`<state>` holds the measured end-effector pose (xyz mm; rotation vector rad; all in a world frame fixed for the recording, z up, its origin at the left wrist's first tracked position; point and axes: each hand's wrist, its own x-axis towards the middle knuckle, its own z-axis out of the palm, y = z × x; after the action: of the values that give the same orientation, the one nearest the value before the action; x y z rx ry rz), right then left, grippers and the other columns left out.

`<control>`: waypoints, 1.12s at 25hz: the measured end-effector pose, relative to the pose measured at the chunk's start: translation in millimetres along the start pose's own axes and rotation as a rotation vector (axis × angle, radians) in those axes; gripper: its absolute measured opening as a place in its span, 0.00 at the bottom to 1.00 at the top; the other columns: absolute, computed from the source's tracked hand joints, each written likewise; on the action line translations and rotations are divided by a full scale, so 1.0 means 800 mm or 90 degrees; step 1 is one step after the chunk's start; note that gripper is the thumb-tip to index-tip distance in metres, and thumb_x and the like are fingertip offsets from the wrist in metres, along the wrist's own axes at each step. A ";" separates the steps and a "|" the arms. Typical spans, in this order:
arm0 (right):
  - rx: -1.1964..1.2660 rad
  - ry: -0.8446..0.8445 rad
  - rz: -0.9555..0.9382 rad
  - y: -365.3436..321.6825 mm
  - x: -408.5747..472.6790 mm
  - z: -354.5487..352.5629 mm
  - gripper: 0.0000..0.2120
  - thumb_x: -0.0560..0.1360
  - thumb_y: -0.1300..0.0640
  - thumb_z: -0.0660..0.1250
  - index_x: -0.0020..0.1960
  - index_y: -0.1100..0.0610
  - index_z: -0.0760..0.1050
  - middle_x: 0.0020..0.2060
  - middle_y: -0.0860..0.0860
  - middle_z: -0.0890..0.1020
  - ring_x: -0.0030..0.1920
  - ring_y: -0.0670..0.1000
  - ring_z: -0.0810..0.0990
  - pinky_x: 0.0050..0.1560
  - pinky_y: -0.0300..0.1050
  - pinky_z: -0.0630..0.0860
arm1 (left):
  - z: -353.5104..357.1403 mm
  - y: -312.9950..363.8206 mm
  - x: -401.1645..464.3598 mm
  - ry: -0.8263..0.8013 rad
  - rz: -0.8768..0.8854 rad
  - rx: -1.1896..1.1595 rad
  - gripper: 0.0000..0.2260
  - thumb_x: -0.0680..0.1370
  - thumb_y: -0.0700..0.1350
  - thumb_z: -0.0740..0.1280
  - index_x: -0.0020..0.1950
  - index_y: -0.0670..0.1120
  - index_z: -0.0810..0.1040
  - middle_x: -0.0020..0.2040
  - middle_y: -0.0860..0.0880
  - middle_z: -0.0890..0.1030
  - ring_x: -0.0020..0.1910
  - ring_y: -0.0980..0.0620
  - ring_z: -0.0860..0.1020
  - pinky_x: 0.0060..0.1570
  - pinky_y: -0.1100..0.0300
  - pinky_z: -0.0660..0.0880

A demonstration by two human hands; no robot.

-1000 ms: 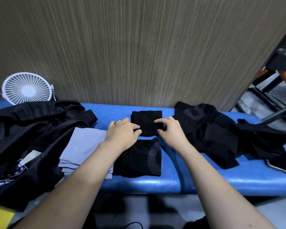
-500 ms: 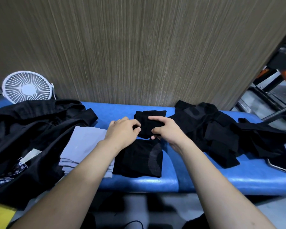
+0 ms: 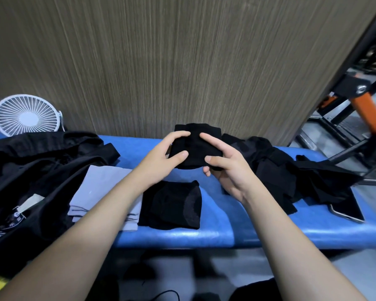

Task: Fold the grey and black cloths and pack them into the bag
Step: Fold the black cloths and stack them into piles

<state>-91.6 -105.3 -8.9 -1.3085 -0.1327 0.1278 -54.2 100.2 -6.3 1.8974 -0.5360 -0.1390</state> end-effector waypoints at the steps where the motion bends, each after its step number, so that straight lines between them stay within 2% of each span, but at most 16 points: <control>1: -0.007 -0.001 0.002 -0.001 -0.006 0.000 0.26 0.76 0.73 0.63 0.69 0.53 0.76 0.53 0.59 0.81 0.36 0.53 0.74 0.41 0.44 0.75 | 0.000 0.002 -0.005 0.004 0.011 -0.042 0.19 0.81 0.43 0.66 0.66 0.64 0.73 0.60 0.62 0.79 0.57 0.64 0.78 0.55 0.70 0.72; 3: -0.046 0.020 0.011 0.000 -0.016 0.004 0.24 0.76 0.73 0.63 0.68 0.55 0.77 0.50 0.59 0.81 0.35 0.53 0.75 0.39 0.44 0.74 | -0.001 0.003 -0.017 0.033 0.006 -0.045 0.16 0.80 0.42 0.67 0.61 0.62 0.77 0.54 0.59 0.81 0.44 0.60 0.80 0.47 0.68 0.75; 5: -0.130 0.052 0.013 0.004 -0.029 0.012 0.22 0.76 0.73 0.65 0.65 0.56 0.78 0.47 0.59 0.81 0.33 0.54 0.77 0.36 0.46 0.74 | -0.003 0.000 -0.035 0.079 -0.023 0.027 0.14 0.78 0.43 0.69 0.56 0.63 0.79 0.45 0.56 0.79 0.31 0.59 0.72 0.36 0.69 0.70; 6: -0.176 0.062 0.015 0.008 -0.035 0.017 0.20 0.76 0.72 0.66 0.63 0.55 0.79 0.46 0.58 0.81 0.32 0.55 0.77 0.34 0.47 0.74 | -0.005 -0.002 -0.043 0.097 -0.035 0.066 0.13 0.78 0.44 0.70 0.55 0.63 0.79 0.45 0.55 0.77 0.30 0.58 0.70 0.36 0.68 0.69; 8: -0.251 0.066 0.024 0.013 -0.047 0.028 0.18 0.76 0.68 0.67 0.61 0.52 0.80 0.45 0.56 0.82 0.31 0.55 0.77 0.33 0.49 0.74 | -0.008 -0.003 -0.059 0.108 -0.036 0.173 0.12 0.77 0.47 0.70 0.54 0.64 0.79 0.48 0.55 0.75 0.33 0.57 0.70 0.41 0.63 0.68; 11: -0.344 0.062 0.045 0.016 -0.064 0.036 0.15 0.77 0.62 0.68 0.59 0.47 0.80 0.37 0.52 0.80 0.28 0.54 0.75 0.31 0.48 0.73 | -0.010 -0.001 -0.080 0.085 -0.018 0.317 0.10 0.77 0.48 0.69 0.52 0.65 0.78 0.45 0.56 0.72 0.39 0.59 0.73 0.46 0.61 0.68; 16: -0.444 0.040 0.099 0.026 -0.076 0.032 0.16 0.76 0.57 0.70 0.61 0.41 0.77 0.42 0.51 0.79 0.29 0.53 0.75 0.29 0.44 0.72 | -0.015 -0.010 -0.096 0.056 -0.021 0.447 0.08 0.77 0.50 0.68 0.53 0.63 0.80 0.42 0.57 0.73 0.43 0.56 0.75 0.52 0.54 0.73; 20: -0.467 0.004 0.117 0.034 -0.070 0.031 0.20 0.77 0.56 0.71 0.66 0.43 0.75 0.38 0.49 0.77 0.30 0.53 0.74 0.28 0.40 0.71 | -0.016 -0.009 -0.090 0.084 -0.018 0.521 0.07 0.77 0.49 0.67 0.49 0.62 0.81 0.40 0.56 0.74 0.47 0.53 0.74 0.59 0.52 0.69; 22: -0.513 -0.005 0.103 0.034 -0.067 0.029 0.20 0.77 0.53 0.70 0.67 0.41 0.73 0.33 0.48 0.76 0.28 0.51 0.75 0.31 0.38 0.72 | -0.015 -0.010 -0.088 0.095 -0.018 0.586 0.06 0.77 0.51 0.65 0.48 0.62 0.81 0.41 0.57 0.74 0.49 0.53 0.73 0.59 0.55 0.64; 24: -0.592 -0.011 0.076 0.033 -0.066 0.025 0.21 0.78 0.48 0.69 0.69 0.39 0.71 0.32 0.50 0.76 0.28 0.46 0.75 0.38 0.39 0.74 | -0.015 -0.014 -0.088 0.108 -0.004 0.635 0.04 0.77 0.55 0.67 0.48 0.62 0.81 0.43 0.57 0.72 0.49 0.52 0.69 0.55 0.58 0.60; 26: -0.671 0.004 0.050 0.030 -0.067 0.020 0.22 0.78 0.44 0.68 0.71 0.39 0.70 0.34 0.52 0.79 0.32 0.43 0.76 0.47 0.42 0.77 | -0.015 -0.017 -0.089 0.126 0.038 0.634 0.06 0.74 0.56 0.70 0.50 0.61 0.80 0.47 0.56 0.69 0.49 0.53 0.65 0.52 0.58 0.58; 28: -0.704 0.004 0.050 0.027 -0.070 0.018 0.23 0.78 0.42 0.67 0.72 0.37 0.68 0.37 0.52 0.82 0.33 0.42 0.77 0.51 0.43 0.78 | -0.013 -0.017 -0.090 0.076 0.076 0.622 0.10 0.74 0.55 0.70 0.55 0.60 0.78 0.52 0.57 0.68 0.52 0.53 0.66 0.54 0.58 0.58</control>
<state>-149.9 -95.9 -27.6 -2.4178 -0.1518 0.1179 -110.7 143.9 -25.9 2.7790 -0.7034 0.3857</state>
